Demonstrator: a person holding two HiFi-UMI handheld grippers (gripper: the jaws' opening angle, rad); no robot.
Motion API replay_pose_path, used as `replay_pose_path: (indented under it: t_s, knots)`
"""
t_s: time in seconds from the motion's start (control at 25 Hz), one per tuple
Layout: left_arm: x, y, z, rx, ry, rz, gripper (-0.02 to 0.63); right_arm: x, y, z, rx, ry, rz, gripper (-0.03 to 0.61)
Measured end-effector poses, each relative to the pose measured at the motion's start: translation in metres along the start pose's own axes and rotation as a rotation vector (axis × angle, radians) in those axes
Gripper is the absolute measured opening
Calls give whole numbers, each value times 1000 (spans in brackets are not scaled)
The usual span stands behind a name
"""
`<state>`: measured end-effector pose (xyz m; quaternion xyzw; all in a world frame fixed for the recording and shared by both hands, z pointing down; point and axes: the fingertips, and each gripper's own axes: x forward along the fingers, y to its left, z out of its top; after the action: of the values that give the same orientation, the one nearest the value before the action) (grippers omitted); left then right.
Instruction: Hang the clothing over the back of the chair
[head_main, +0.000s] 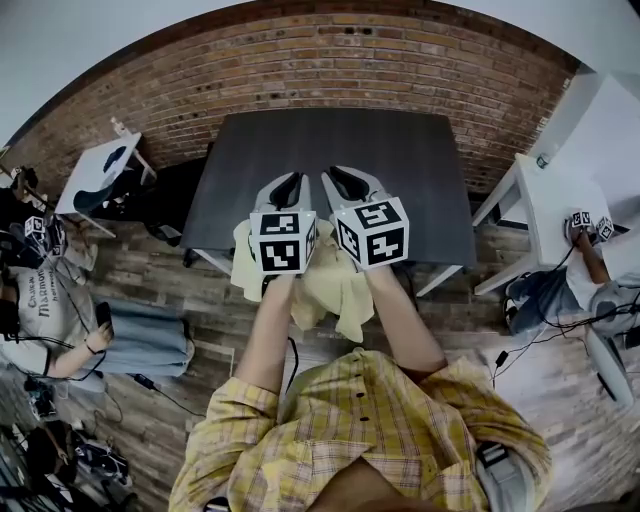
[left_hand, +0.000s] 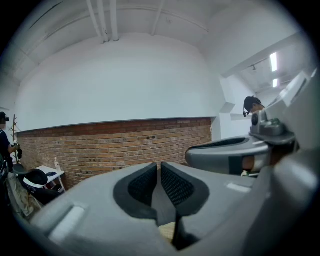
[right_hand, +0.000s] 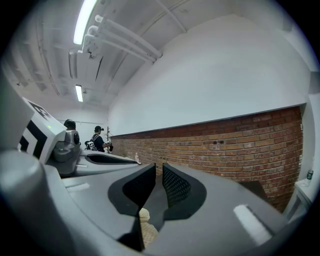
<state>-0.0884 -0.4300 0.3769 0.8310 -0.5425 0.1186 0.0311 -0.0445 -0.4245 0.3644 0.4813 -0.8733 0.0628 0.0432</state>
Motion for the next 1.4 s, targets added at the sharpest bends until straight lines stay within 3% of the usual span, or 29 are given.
replay_pose_path:
  t_s: [1.4]
  knots:
    - [-81, -23, 11, -39, -124, 23, 3, -69, 23, 15, -15, -121, 38, 5]
